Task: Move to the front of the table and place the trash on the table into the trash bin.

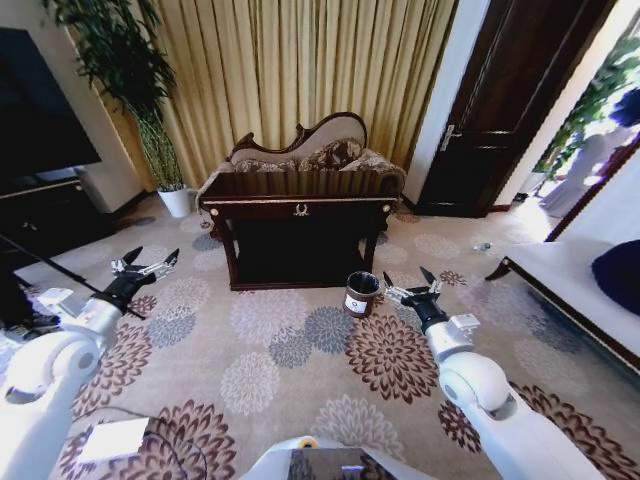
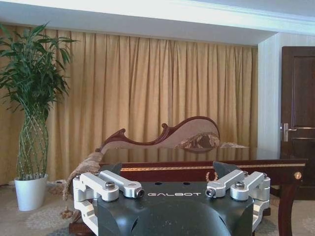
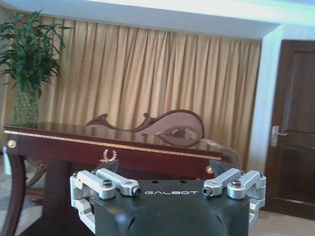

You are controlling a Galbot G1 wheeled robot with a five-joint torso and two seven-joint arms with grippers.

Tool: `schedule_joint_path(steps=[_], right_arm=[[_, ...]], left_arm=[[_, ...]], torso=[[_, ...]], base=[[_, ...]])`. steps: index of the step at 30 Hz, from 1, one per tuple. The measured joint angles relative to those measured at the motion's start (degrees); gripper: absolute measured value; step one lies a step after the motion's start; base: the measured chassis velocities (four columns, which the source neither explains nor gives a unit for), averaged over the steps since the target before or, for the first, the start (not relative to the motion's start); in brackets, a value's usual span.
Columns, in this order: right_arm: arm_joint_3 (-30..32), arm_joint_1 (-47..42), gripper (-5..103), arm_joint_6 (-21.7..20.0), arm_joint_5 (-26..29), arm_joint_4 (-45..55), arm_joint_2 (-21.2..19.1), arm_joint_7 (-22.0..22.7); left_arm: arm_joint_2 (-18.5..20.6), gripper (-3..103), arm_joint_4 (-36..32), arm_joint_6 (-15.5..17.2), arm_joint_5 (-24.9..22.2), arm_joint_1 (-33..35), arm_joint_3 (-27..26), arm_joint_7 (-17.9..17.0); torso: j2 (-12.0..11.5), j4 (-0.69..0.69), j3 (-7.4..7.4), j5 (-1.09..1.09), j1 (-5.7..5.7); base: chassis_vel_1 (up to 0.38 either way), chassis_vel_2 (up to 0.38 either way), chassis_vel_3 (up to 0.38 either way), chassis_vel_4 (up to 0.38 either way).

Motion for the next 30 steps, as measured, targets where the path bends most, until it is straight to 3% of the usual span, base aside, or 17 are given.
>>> schedule_joint_path(steps=[7, 17, 22, 30], right_arm=[[-0.1, 0.4, 100, -0.9, 0.7, 0.5, 0.2, 0.3], [2.6, 1.8, 100, -8.2, 6.9, 6.5, -3.0, 4.4], [2.8, 2.0, 100, -8.6, 9.2, 7.7, -4.0, 5.6], [0.6, 2.2, 100, -7.6, 9.4, 6.7, -3.2, 5.6]], left_arm=[[-0.5, 100, -1.1, 0.6, -1.0, 0.8, -0.3, -0.6], [0.3, 100, -2.3, 1.0, -5.3, 4.6, -3.8, -1.1], [1.0, 100, -3.3, 0.8, -6.8, 6.6, -4.8, -0.9], [1.4, 100, -3.7, -2.4, -7.7, 8.5, -4.6, -1.2]], torso=[[0.0, -0.02, 0.01, 0.00, 0.01], [0.0, -0.01, 0.00, -0.01, 0.01], [0.0, -0.01, 0.01, -0.01, 0.01], [0.0, -0.01, 0.01, 0.01, 0.01]], base=[[0.017, -0.031, -0.012, 0.020], [0.000, 0.000, 0.000, 0.000], [0.000, 0.000, 0.000, 0.000], [0.000, 0.000, 0.000, 0.000]])
